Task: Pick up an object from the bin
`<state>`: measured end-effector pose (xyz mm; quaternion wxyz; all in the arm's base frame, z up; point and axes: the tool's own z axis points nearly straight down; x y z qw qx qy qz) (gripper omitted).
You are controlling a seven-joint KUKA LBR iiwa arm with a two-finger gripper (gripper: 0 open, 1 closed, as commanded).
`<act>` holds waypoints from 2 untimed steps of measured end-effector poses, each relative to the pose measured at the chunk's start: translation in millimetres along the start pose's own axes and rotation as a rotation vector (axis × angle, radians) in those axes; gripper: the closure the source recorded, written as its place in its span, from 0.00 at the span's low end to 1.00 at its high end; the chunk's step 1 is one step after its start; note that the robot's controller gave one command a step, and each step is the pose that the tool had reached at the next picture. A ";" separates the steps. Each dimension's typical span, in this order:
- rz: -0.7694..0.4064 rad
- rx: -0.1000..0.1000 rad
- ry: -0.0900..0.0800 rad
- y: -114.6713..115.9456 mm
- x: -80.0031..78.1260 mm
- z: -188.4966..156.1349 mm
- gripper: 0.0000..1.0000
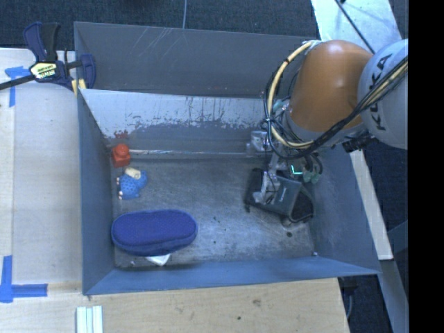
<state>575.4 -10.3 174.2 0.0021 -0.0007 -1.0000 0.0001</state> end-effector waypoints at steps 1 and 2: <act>-0.111 0.002 -0.002 -68.1 -22.6 64.4 0.00; -0.525 -0.007 -0.004 -103.6 -45.8 86.8 0.00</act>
Offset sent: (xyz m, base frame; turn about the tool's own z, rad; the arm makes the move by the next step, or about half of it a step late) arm 0.0226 -0.0636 -0.0614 -0.1156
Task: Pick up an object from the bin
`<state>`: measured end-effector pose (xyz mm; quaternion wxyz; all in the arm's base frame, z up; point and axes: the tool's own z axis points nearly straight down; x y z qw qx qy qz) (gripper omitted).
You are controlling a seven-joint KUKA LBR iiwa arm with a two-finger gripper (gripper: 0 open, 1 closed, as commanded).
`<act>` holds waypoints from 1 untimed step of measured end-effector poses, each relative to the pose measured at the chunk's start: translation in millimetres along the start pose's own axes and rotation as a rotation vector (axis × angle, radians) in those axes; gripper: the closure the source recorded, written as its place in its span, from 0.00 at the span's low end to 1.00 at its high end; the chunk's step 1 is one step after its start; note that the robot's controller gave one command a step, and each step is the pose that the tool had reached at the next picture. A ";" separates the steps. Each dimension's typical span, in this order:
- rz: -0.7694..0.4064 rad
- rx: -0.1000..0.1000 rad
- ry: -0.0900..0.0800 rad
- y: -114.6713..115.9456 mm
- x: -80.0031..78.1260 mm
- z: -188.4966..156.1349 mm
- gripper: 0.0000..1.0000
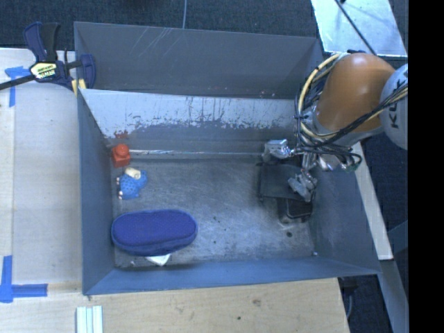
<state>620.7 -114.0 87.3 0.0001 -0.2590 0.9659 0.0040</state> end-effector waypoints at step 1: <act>-0.459 -0.002 -0.003 -1.6 -4.4 5.4 0.00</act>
Offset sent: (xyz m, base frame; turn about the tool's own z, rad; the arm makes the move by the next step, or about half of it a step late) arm -0.0006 -0.0060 -0.0173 -0.4632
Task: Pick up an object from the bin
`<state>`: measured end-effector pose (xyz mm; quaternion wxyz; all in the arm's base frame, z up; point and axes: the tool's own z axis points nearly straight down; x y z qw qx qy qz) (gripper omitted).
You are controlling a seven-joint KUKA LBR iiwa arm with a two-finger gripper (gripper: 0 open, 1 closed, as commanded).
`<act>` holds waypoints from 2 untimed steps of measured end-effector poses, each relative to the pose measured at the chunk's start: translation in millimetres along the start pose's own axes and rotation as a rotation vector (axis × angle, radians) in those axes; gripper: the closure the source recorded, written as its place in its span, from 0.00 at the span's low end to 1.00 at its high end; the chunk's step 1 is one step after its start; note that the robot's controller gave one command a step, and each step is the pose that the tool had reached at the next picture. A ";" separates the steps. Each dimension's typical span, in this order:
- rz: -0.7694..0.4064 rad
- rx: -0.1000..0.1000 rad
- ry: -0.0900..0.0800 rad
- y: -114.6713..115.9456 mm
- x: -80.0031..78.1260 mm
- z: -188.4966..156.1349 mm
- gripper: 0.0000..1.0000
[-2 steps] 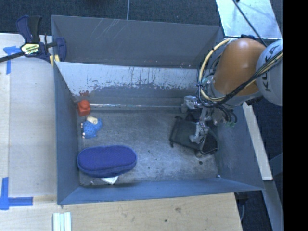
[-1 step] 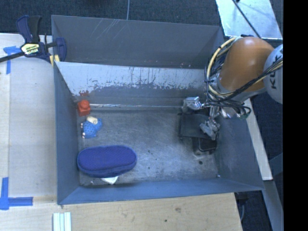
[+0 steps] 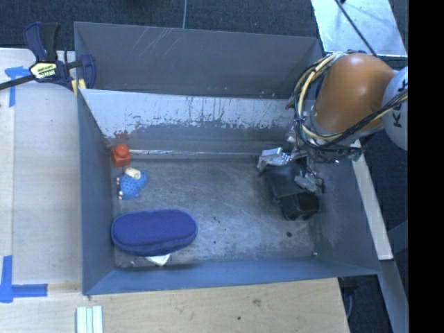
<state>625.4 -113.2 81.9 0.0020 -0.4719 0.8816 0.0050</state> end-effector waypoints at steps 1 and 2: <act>-0.941 0.031 0.003 45.3 16.3 0.4 0.00; -0.937 0.039 0.008 40.9 17.9 -2.9 1.00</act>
Offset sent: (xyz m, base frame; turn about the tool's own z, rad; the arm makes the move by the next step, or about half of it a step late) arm -0.0564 0.0071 -0.0119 -0.9375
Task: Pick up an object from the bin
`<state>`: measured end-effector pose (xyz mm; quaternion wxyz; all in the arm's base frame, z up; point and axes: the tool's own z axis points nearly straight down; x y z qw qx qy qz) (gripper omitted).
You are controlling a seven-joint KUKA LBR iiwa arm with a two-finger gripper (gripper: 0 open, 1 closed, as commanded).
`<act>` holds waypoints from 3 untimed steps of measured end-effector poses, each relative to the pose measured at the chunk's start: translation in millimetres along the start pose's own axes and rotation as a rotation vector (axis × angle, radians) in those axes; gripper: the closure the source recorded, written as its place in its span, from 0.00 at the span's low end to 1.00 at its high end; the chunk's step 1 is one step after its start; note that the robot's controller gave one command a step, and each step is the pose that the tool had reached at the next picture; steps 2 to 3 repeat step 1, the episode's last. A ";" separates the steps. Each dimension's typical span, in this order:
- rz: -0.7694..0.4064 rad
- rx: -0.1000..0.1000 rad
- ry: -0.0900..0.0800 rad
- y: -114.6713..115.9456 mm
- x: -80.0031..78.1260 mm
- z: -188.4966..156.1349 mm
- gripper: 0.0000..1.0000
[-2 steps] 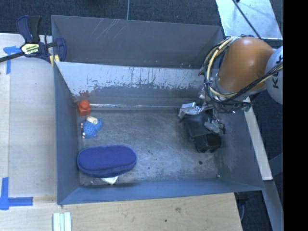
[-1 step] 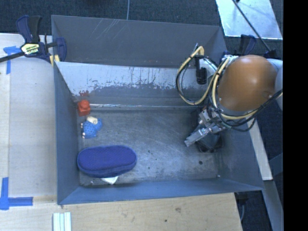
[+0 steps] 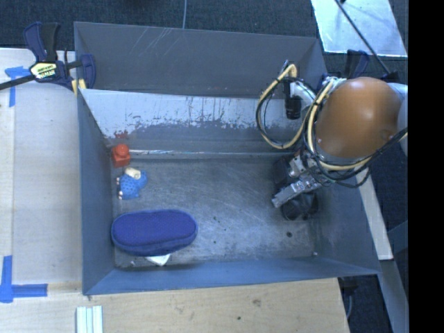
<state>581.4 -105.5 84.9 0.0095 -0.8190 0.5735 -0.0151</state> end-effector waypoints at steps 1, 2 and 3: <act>-0.046 -0.029 -0.015 -16.7 13.3 -139.9 1.00; -0.046 -0.029 -0.015 -16.7 13.3 -139.9 1.00; -0.046 -0.029 -0.015 -16.7 13.3 -139.9 1.00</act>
Offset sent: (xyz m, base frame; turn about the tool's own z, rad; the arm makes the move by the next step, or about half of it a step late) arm 0.0142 -0.0064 0.1393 -0.0494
